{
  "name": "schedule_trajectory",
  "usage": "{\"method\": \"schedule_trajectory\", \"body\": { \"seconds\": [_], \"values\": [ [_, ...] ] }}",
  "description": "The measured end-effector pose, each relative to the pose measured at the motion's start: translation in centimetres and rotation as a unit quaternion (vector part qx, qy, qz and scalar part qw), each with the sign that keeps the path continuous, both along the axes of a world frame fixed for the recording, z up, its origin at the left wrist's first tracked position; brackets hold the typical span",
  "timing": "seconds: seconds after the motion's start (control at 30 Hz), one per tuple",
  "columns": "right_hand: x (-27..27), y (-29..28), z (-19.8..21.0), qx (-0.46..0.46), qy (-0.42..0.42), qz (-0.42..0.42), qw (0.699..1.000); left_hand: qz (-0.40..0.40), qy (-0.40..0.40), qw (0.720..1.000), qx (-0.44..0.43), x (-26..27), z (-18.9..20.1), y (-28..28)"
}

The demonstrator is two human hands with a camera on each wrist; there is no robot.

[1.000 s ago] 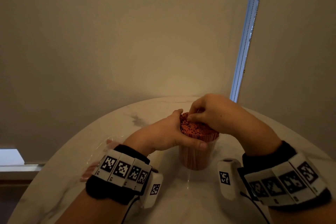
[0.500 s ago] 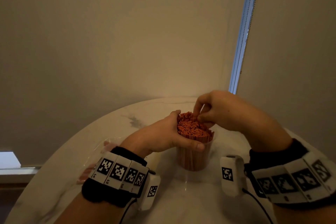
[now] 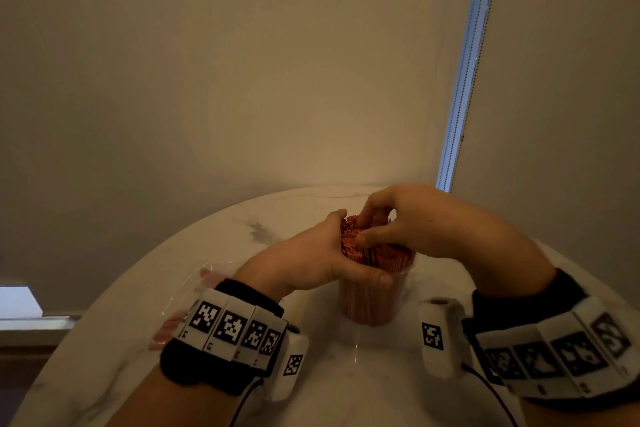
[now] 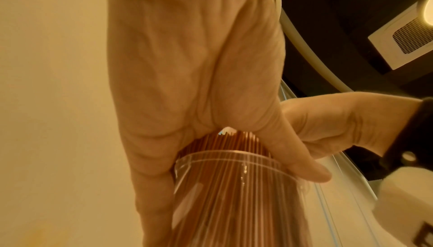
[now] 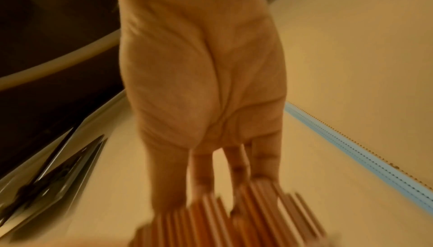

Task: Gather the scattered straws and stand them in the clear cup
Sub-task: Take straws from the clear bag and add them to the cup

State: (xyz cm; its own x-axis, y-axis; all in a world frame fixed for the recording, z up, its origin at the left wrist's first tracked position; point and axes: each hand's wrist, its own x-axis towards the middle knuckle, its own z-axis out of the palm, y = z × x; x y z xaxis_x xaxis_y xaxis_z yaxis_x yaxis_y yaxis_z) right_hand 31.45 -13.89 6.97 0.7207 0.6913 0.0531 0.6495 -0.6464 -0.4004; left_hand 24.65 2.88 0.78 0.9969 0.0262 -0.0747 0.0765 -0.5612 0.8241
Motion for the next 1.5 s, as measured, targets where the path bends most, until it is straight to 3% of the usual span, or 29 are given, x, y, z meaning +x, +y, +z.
{"method": "schedule_trajectory", "body": {
  "seconds": [0.1, 0.23, 0.33, 0.43, 0.53, 0.67, 0.83, 1.0, 1.07, 1.13, 1.23, 1.3, 1.37, 1.5],
  "values": [
    [-0.1, 1.7, -0.8, -0.014, -0.108, -0.078, 0.991, 0.004, 0.003, 1.0, 0.015, -0.1, 0.1, 0.0],
    [-0.5, 1.6, -0.6, -0.029, -0.146, -0.1, 0.984, 0.003, 0.004, 1.0, 0.009, 0.0, 0.1, 0.1],
    [-1.0, 0.9, 0.0, -0.051, -0.127, -0.054, 0.989, 0.002, 0.004, 1.0, 0.006, 0.1, 0.0, 0.3],
    [-1.9, 0.7, 0.4, -0.138, -0.061, 0.011, 0.989, -0.003, 0.001, 1.0, 0.007, 0.1, -0.1, 0.4],
    [-2.2, 0.8, 0.5, -0.113, -0.075, 0.005, 0.991, -0.002, -0.004, 1.0, 0.016, 0.2, -0.3, 0.4],
    [-2.4, 1.3, 0.0, -0.172, -0.063, 0.047, 0.982, -0.009, 0.009, 0.998, 0.057, -0.4, 0.9, 0.2],
    [-3.3, 1.2, 0.7, -0.045, -0.064, 0.006, 0.997, 0.034, -0.014, 0.993, 0.113, -3.1, 4.4, 1.9],
    [-7.1, 2.0, 1.4, 0.049, -0.091, 0.027, 0.994, 0.126, -0.056, 0.983, 0.119, -6.9, 6.9, 5.9],
    [-8.7, 3.1, 0.7, 0.022, -0.073, 0.058, 0.995, 0.15, -0.015, 0.969, 0.194, -8.2, 6.4, 8.2],
    [-10.1, 4.4, -0.3, -0.041, -0.052, 0.108, 0.992, 0.156, 0.076, 0.948, 0.266, -9.4, 5.0, 10.4],
    [-10.5, 7.5, -2.2, -0.175, -0.053, 0.178, 0.967, 0.167, 0.194, 0.908, 0.331, -10.5, 2.6, 12.9],
    [-10.1, 10.0, -3.5, -0.251, -0.075, 0.182, 0.948, 0.149, 0.239, 0.887, 0.365, -10.8, 1.2, 13.4],
    [-9.5, 12.3, -4.6, -0.276, -0.087, 0.171, 0.942, 0.128, 0.257, 0.873, 0.395, -10.5, 0.0, 13.5],
    [-8.3, 15.5, -6.0, -0.282, -0.059, 0.151, 0.946, 0.106, 0.247, 0.871, 0.411, -10.2, -0.8, 13.8]
  ]
}}
